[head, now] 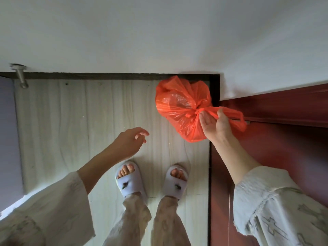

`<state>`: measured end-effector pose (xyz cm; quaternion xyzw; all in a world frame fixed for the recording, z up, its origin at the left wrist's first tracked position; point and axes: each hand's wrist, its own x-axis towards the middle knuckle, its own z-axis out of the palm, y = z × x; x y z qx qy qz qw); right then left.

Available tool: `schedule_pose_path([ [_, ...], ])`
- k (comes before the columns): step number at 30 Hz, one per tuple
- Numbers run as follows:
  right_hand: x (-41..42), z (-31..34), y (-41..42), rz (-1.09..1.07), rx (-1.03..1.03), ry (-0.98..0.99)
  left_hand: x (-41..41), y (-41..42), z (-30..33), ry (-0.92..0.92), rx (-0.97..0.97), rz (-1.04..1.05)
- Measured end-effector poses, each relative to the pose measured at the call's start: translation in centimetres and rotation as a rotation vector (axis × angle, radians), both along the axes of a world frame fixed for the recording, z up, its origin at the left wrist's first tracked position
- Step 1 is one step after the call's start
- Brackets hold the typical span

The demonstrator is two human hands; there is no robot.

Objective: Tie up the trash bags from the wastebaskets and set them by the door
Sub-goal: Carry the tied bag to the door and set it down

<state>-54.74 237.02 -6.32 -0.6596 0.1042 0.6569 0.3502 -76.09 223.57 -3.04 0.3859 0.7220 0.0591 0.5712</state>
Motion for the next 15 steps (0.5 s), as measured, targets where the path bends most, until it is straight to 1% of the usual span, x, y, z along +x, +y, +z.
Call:
schedule_pose_path([
  [5, -0.9, 4.5, -0.3, 0.079, -0.017, -0.01, -0.8, -0.6, 3.3, -0.003, -0.015, 0.039],
  [8, -1.6, 8.6, -1.0, 0.201, 0.001, -0.043, -1.1, -0.7, 7.0, 0.006, 0.001, 0.066],
  [10, -2.5, 11.8, -2.2, 0.344, 0.012, -0.041, -1.3, -1.1, 10.3, 0.009, 0.021, 0.123],
  [12, -3.6, 15.5, -4.2, 0.524, 0.011, -0.026, -1.4, -2.2, 14.3, -0.002, 0.037, 0.243],
  [15, -5.3, 22.8, -8.1, 0.806, 0.033, 0.025, -1.4, -5.5, 21.3, -0.013, 0.064, 0.425],
])
